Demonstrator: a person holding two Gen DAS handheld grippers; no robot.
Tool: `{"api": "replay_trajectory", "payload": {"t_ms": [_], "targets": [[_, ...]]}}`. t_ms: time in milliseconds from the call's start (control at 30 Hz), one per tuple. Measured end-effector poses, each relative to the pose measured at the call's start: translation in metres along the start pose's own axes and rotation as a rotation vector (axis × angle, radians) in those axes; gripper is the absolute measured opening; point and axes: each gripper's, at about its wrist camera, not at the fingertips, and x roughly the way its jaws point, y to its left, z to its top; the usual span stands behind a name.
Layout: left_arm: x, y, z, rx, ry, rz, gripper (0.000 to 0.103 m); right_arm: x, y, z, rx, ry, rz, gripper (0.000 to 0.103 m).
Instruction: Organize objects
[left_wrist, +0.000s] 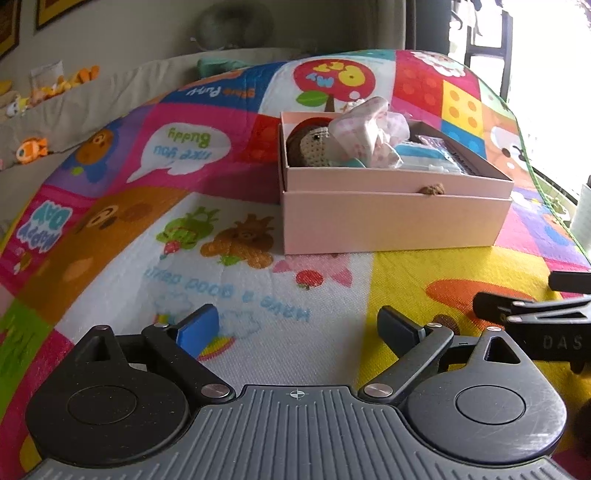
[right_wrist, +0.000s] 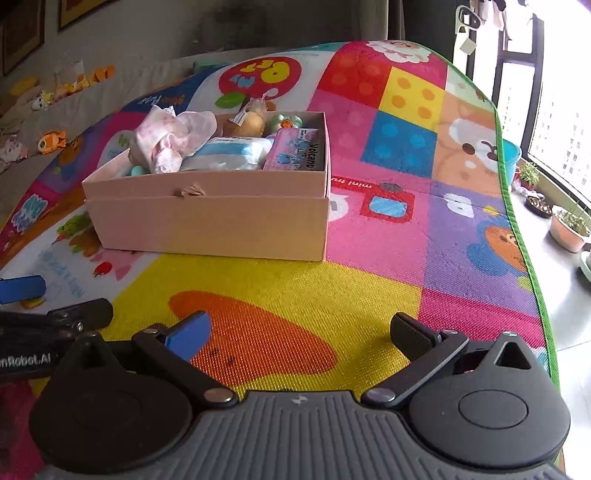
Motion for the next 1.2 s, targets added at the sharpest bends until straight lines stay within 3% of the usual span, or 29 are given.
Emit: {"api": "replay_trajectory", "payload": {"t_ms": [1200], "targets": [[-0.0002, -0.0025, 0.0003, 0.003, 0.002, 0.011, 0.097, -0.0022, 0.0012, -0.0027, 0.007, -0.013, -0.009, 0.103]]}}
